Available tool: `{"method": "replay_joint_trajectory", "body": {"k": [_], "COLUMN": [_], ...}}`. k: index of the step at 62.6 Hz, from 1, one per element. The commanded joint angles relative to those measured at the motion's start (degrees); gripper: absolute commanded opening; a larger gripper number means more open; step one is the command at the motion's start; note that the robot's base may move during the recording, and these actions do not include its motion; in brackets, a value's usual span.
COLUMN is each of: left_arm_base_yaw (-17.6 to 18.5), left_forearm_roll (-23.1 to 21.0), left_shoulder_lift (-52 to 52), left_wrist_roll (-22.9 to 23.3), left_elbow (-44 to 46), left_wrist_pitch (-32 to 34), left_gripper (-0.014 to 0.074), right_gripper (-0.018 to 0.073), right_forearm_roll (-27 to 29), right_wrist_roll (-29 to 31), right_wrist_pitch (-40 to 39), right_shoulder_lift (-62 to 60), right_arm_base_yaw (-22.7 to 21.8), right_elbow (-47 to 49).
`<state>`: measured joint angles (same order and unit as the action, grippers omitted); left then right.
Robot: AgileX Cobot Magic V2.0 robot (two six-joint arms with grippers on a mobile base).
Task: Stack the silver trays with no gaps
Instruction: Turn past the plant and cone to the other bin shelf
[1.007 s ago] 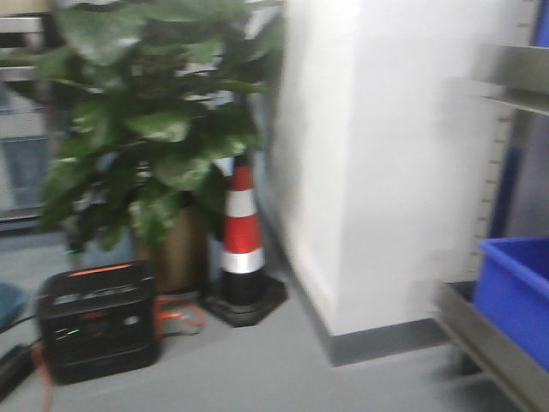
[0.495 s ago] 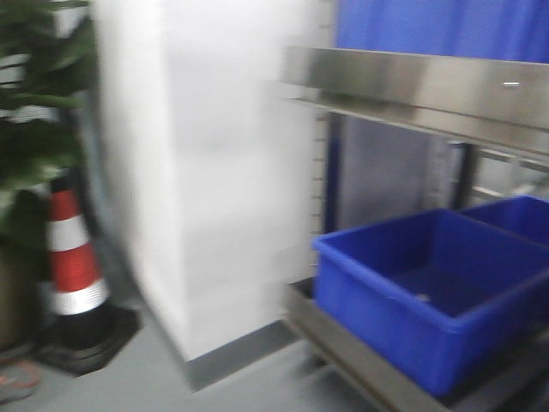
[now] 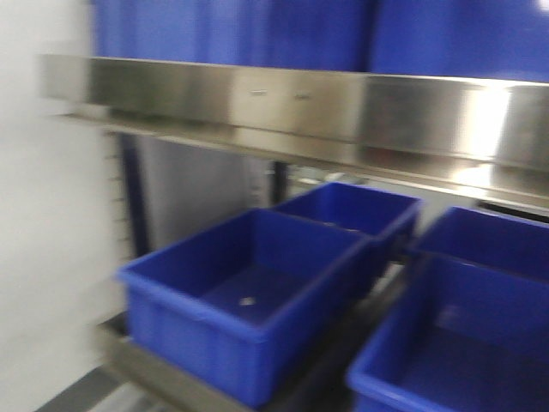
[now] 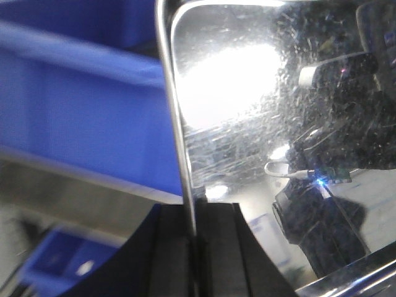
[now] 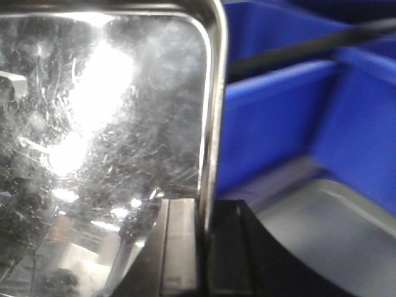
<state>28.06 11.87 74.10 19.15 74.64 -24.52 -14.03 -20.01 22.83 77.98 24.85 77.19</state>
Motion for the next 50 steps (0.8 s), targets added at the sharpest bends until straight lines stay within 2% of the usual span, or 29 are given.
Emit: {"method": "replay_joint_trajectory", "body": {"k": [1,50], "left_arm_base_yaw": [0.6,0.6], "left_forearm_roll": [-1.0,-1.0], "left_shoulder_lift": [-0.5,-0.5], "left_wrist_roll": [-0.6,-0.6], "left_elbow": [0.4,0.4], "left_wrist_pitch": [3.3,3.3], "left_gripper": [-0.0016,-0.0016], "right_gripper": [-0.0069,-0.0069], "right_forearm_roll": [-0.5,-0.5], "right_wrist_roll": [1.0,1.0], "right_wrist_pitch": [-4.0,-4.0], "right_shoulder_lift": [-0.5,-0.5], "right_arm_base_yaw": [0.4,0.4], "right_elbow": [0.4,0.4]}}
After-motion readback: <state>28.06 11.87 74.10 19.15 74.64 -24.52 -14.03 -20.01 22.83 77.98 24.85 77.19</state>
